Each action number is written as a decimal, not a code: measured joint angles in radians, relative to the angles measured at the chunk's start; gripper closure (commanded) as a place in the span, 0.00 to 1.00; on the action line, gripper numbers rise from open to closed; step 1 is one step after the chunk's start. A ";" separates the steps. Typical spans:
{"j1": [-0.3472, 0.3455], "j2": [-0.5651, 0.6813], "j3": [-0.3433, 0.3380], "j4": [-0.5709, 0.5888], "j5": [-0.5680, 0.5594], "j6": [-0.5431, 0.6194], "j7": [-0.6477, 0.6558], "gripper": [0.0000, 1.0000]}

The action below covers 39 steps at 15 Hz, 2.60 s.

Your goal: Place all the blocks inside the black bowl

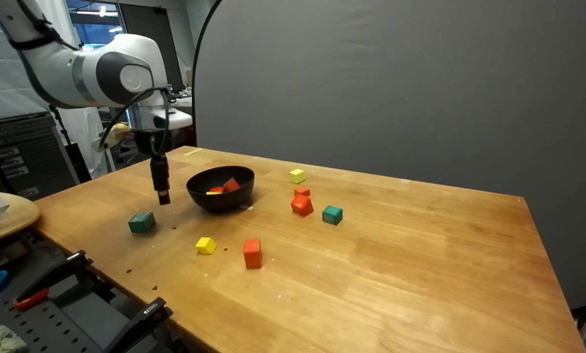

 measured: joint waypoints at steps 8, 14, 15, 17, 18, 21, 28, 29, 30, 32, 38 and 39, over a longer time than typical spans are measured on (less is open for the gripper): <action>0.000 0.107 0.163 -0.167 0.380 0.428 0.005 0.58; 0.020 0.112 0.173 -0.175 0.407 0.509 0.040 0.77; 0.034 0.111 0.163 -0.179 0.407 0.523 0.044 0.77; 0.079 0.103 0.127 -0.195 0.408 0.573 0.049 0.77; 0.116 0.091 0.096 -0.209 0.413 0.610 0.050 0.77; 0.311 0.029 -0.073 -0.252 0.522 0.695 -0.002 0.77; 0.599 -0.074 -0.454 -0.239 0.757 0.555 -0.389 0.15; 0.599 -0.081 -0.473 -0.239 0.756 0.537 -0.410 0.07; 0.598 -0.081 -0.477 -0.239 0.756 0.535 -0.413 0.01; 0.598 -0.072 -0.469 -0.236 0.756 0.518 -0.413 0.00; 0.590 -0.061 -0.378 -0.190 0.754 0.456 -0.427 0.00; 0.591 -0.055 -0.365 -0.182 0.753 0.449 -0.427 0.00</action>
